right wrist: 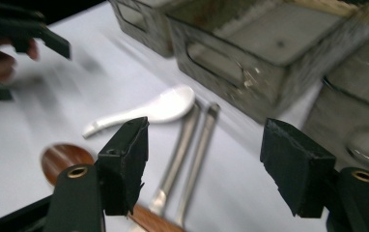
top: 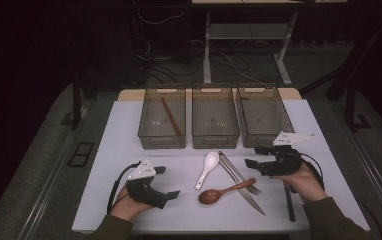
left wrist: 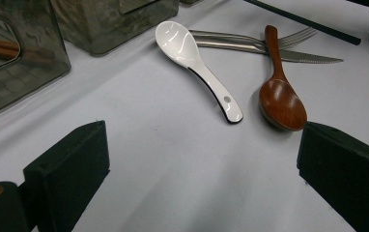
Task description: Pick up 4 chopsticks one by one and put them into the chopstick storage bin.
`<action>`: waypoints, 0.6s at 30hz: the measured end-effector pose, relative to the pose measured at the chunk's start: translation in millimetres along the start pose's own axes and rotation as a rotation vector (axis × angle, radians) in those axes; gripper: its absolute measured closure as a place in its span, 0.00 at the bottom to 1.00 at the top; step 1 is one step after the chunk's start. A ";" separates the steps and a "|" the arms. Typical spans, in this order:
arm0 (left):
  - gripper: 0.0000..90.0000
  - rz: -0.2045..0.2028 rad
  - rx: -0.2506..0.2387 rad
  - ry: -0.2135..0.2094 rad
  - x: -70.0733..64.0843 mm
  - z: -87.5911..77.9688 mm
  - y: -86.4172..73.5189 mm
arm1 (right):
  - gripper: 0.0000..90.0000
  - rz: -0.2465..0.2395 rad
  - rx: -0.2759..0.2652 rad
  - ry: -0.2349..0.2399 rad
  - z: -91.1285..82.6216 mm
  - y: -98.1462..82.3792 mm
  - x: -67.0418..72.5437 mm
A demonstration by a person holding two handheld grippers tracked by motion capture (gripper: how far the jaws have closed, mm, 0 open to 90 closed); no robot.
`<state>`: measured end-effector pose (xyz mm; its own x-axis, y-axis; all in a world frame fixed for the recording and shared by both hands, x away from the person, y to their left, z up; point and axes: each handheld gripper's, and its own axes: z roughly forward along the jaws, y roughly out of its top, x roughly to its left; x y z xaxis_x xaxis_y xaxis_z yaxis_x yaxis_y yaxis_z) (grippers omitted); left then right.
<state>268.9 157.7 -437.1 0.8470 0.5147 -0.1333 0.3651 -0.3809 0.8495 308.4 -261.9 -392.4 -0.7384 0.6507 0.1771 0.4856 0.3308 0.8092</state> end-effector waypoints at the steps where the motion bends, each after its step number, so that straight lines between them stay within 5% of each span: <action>1: 0.04 0.000 -0.001 0.001 0.0 -0.3 0.0 | 0.38 0.000 0.007 -0.011 -1.9 -2.4 -0.7; 9: 0.04 0.001 -0.001 -0.001 -0.2 -0.5 0.1 | 0.44 0.020 0.047 -0.113 -14.6 -18.4 -18.8; 18: 0.04 0.002 0.004 0.002 -0.1 -0.9 0.1 | 0.51 0.097 0.080 -0.240 -21.1 -27.9 -47.3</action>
<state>268.5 158.3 -436.5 0.8469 0.5155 -0.1306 0.3649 -0.3847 0.8478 319.9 -316.3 -411.5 -0.5597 0.8219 0.1060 0.5906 0.3058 0.7467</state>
